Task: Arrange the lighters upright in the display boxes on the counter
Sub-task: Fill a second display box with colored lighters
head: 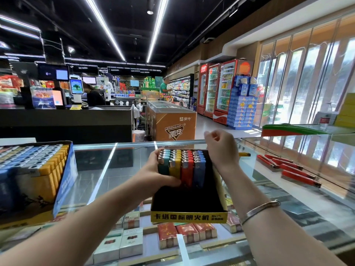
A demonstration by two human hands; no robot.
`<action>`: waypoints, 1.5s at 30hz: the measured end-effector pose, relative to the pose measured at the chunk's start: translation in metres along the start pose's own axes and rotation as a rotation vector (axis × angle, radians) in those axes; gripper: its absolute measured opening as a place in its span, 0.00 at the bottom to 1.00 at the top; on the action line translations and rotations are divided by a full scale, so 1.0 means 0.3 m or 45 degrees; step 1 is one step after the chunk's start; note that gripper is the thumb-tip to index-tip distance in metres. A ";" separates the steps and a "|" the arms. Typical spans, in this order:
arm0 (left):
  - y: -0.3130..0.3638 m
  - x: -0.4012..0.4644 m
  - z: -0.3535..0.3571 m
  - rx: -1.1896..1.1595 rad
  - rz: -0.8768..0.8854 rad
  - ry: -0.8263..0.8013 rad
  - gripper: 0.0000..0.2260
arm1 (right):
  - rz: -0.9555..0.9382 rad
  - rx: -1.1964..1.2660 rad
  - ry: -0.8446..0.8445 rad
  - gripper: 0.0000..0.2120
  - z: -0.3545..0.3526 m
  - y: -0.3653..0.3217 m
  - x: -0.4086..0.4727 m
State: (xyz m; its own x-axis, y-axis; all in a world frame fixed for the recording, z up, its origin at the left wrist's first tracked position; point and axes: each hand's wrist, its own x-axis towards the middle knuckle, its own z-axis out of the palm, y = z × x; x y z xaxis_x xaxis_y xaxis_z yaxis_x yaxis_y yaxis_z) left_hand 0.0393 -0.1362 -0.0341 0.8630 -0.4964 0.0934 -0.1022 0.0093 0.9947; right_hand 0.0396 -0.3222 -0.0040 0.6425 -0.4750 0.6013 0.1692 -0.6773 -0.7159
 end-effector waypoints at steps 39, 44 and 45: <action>0.013 -0.026 0.082 0.038 0.036 0.120 0.41 | 0.096 -1.492 -0.740 0.10 -0.475 0.321 0.040; 0.009 -0.016 0.072 0.005 0.020 0.096 0.39 | 0.118 -1.637 -0.625 0.13 -0.414 0.337 0.064; 0.006 -0.014 0.071 0.007 0.024 0.091 0.38 | 0.161 -1.648 -0.531 0.14 -0.402 0.348 0.062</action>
State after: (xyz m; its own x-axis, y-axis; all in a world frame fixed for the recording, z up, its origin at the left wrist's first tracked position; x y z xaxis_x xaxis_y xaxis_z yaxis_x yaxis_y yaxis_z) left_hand 0.0250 -0.1525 -0.0334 0.8940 -0.4329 0.1152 -0.1215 0.0134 0.9925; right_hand -0.0209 -0.4695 -0.0249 0.8162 -0.5250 0.2412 -0.5731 -0.7887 0.2226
